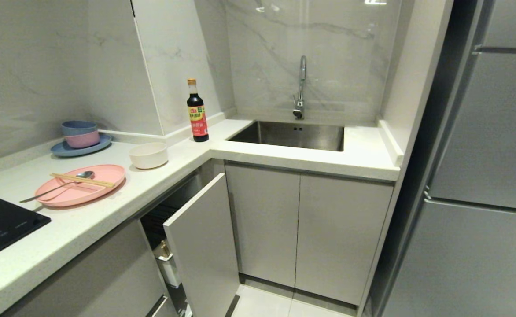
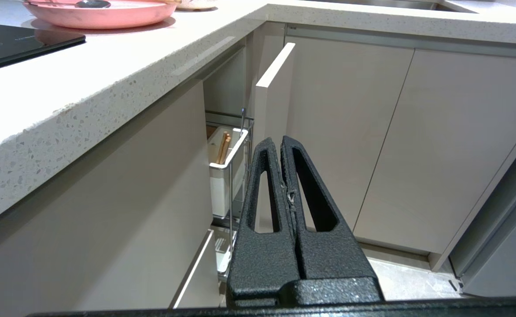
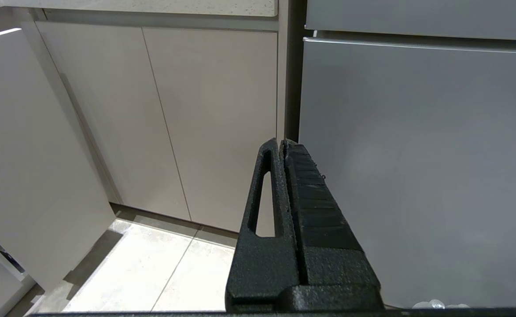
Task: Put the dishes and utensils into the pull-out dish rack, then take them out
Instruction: Open the cupboard
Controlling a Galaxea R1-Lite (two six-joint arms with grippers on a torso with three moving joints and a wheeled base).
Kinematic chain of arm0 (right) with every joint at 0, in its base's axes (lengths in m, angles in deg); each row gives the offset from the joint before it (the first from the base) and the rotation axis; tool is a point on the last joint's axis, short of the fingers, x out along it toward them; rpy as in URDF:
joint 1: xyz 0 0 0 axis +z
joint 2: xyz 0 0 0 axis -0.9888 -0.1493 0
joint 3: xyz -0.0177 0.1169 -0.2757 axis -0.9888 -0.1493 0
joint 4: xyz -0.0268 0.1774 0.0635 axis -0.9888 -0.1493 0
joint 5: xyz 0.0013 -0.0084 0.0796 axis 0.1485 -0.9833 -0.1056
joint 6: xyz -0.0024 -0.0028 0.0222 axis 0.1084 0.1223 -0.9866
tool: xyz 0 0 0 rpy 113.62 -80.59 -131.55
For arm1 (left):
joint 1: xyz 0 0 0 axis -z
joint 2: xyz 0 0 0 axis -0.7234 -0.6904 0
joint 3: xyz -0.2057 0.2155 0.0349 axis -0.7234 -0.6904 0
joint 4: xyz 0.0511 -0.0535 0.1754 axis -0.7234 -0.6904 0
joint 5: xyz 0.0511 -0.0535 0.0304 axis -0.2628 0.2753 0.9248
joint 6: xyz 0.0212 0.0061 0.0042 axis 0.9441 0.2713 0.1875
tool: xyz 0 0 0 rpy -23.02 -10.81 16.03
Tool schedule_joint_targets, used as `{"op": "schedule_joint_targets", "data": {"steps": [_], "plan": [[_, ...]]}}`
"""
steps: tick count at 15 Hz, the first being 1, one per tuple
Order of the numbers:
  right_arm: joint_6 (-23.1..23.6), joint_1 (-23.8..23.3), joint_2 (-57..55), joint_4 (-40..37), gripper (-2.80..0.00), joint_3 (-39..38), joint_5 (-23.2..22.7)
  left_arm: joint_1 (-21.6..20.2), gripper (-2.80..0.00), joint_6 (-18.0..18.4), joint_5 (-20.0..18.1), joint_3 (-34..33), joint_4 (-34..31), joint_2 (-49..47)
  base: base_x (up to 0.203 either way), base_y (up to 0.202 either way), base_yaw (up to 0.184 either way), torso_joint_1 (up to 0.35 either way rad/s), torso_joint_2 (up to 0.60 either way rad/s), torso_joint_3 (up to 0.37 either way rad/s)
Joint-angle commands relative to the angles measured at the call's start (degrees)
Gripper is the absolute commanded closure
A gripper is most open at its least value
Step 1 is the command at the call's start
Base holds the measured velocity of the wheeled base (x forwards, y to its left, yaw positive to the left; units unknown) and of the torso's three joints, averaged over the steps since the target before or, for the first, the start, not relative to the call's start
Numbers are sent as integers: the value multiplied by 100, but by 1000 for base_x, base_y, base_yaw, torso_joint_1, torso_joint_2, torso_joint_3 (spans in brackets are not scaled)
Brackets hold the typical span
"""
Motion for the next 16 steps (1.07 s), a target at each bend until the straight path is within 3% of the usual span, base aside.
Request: {"op": "schedule_joint_targets", "data": {"steps": [1,12,14,16], "plan": [[0,2,3,0,0,0,-2,-2,0,-3,3,-9,1,1,0,0,0,0,0,0],[0,2,-2,0,0,0,-2,-2,0,45,15,45,-1,1,0,0,0,0,0,0],[0,2,4,0,0,0,-2,-2,0,32,37,705,-144,-69,0,0,0,0,0,0],[0,2,-5,0,0,0,-2,-3,0,28,76,1769,-520,-350,0,0,0,0,0,0]]}}
